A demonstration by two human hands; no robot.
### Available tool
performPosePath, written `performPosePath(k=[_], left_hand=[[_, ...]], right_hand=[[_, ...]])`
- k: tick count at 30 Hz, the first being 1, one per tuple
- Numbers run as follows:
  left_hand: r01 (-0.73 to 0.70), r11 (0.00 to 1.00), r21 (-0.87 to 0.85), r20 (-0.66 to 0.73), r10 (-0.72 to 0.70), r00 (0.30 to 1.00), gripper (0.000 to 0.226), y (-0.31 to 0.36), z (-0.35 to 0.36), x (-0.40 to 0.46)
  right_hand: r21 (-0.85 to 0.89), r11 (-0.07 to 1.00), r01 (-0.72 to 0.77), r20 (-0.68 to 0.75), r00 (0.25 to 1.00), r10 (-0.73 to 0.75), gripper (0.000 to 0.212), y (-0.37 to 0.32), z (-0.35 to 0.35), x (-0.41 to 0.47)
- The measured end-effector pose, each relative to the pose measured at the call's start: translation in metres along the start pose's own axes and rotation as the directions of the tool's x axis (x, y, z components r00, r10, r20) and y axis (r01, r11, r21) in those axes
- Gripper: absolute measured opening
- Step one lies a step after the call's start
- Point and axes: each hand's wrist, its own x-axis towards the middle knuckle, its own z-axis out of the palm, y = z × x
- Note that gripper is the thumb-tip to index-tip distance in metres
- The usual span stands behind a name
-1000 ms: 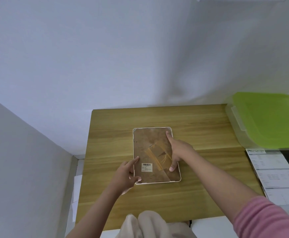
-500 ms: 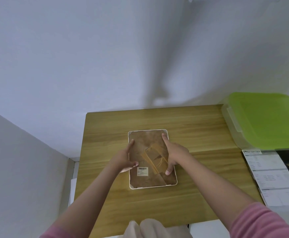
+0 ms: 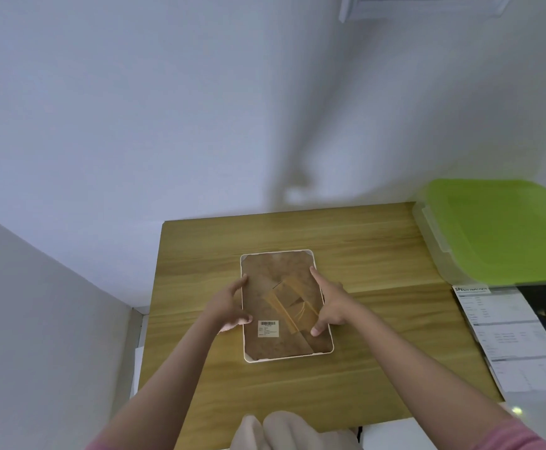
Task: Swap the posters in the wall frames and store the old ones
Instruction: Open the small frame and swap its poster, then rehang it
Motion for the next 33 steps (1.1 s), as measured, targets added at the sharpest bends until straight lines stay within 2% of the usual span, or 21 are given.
performPosePath(k=[3,6,9,11,14,16,19,24,27,30,33], left_hand=[[-0.046,0.966,-0.254,0.036,0.057,0.998,0.084,-0.002,0.000,-0.022],[-0.130,0.919,-0.372,0.038,0.155,0.987,0.074,0.000,-0.004,-0.045],[-0.177,0.882,-0.436,0.042,0.217,0.975,0.070,0.007,-0.009,-0.063],[-0.240,0.870,-0.430,0.010,0.271,0.963,0.068,0.017,-0.010,-0.073],[-0.350,0.849,-0.395,-0.084,0.346,0.934,0.064,0.037,-0.009,-0.088],[-0.423,0.830,-0.364,-0.145,0.398,0.906,0.060,0.048,-0.008,-0.096],[-0.517,0.815,-0.259,-0.234,0.467,0.853,0.054,0.061,-0.007,-0.104],[-0.601,0.791,-0.112,-0.361,0.531,0.766,0.047,0.078,0.005,-0.115],[-0.619,0.783,-0.053,-0.386,0.556,0.736,0.042,0.083,0.013,-0.119],[-0.634,0.773,-0.019,-0.396,0.576,0.715,0.043,0.085,0.015,-0.119],[-0.664,0.748,-0.004,-0.329,0.626,0.707,0.042,0.086,0.013,-0.117]], right_hand=[[0.262,0.961,0.089,0.001,0.996,-0.093,0.137,0.015,0.000,-0.007],[0.470,0.874,0.125,0.020,0.988,-0.152,0.127,0.025,-0.001,-0.020],[0.517,0.845,0.141,-0.041,0.989,-0.139,0.108,0.025,0.003,-0.033],[0.465,0.864,0.195,-0.201,0.973,-0.112,0.088,0.016,0.006,-0.042],[0.371,0.847,0.380,-0.443,0.874,-0.199,0.058,-0.011,0.006,-0.060],[0.392,0.774,0.497,-0.465,0.833,-0.300,0.047,-0.032,0.001,-0.073],[0.473,0.646,0.599,-0.454,0.794,-0.404,0.047,-0.061,-0.006,-0.089],[0.506,0.514,0.692,-0.520,0.721,-0.458,0.054,-0.081,-0.020,-0.099],[0.554,0.458,0.696,-0.576,0.717,-0.393,0.054,-0.088,-0.023,-0.100],[0.554,0.446,0.703,-0.645,0.701,-0.304,0.058,-0.095,-0.023,-0.100],[0.549,0.449,0.705,-0.692,0.685,-0.229,0.058,-0.097,-0.022,-0.098]])
